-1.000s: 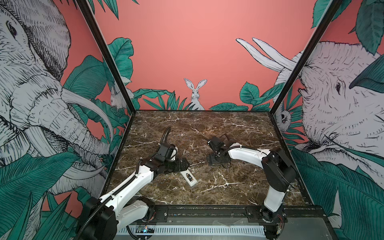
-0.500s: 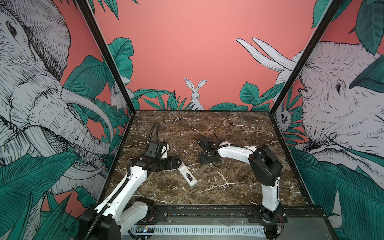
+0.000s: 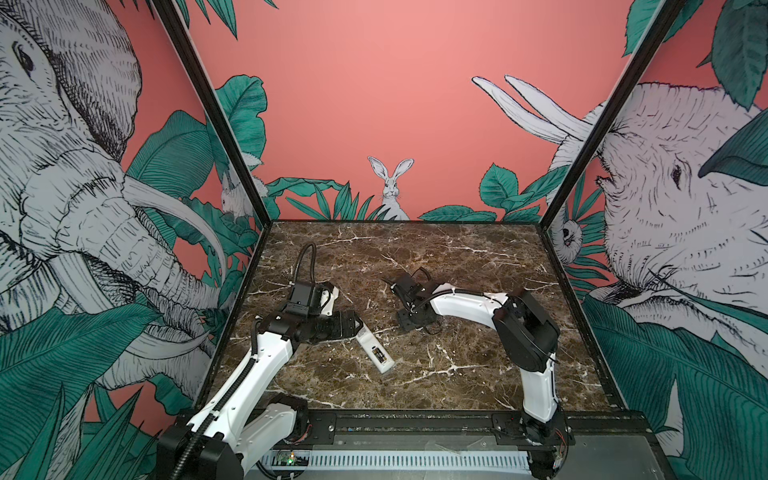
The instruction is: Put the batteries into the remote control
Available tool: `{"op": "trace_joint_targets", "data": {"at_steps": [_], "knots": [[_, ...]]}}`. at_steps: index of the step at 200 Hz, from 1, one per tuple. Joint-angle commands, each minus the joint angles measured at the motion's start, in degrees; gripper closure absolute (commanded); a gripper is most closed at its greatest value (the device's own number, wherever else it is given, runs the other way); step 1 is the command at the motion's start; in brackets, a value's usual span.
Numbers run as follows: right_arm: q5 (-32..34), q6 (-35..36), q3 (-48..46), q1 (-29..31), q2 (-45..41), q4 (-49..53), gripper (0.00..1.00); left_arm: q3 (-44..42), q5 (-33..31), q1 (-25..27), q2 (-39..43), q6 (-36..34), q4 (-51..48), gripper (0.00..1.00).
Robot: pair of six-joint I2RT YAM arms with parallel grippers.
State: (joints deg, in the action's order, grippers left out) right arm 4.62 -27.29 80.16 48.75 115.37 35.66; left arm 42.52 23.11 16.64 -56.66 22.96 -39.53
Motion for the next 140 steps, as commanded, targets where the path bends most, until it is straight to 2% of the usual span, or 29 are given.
{"op": "trace_joint_targets", "data": {"at_steps": [1,65,140], "knots": [[4.40,1.52,1.65,0.12,2.38,4.45,0.34,1.60,2.50,-0.34,0.23,-1.25,-1.17,0.01],[5.40,1.37,3.14,-1.26,3.97,3.19,0.49,1.81,4.04,-0.34,0.24,-1.52,-1.17,0.01],[4.25,2.84,4.06,-2.65,4.85,3.07,0.63,1.56,5.11,-0.38,0.13,-1.65,-0.74,0.01]]}}
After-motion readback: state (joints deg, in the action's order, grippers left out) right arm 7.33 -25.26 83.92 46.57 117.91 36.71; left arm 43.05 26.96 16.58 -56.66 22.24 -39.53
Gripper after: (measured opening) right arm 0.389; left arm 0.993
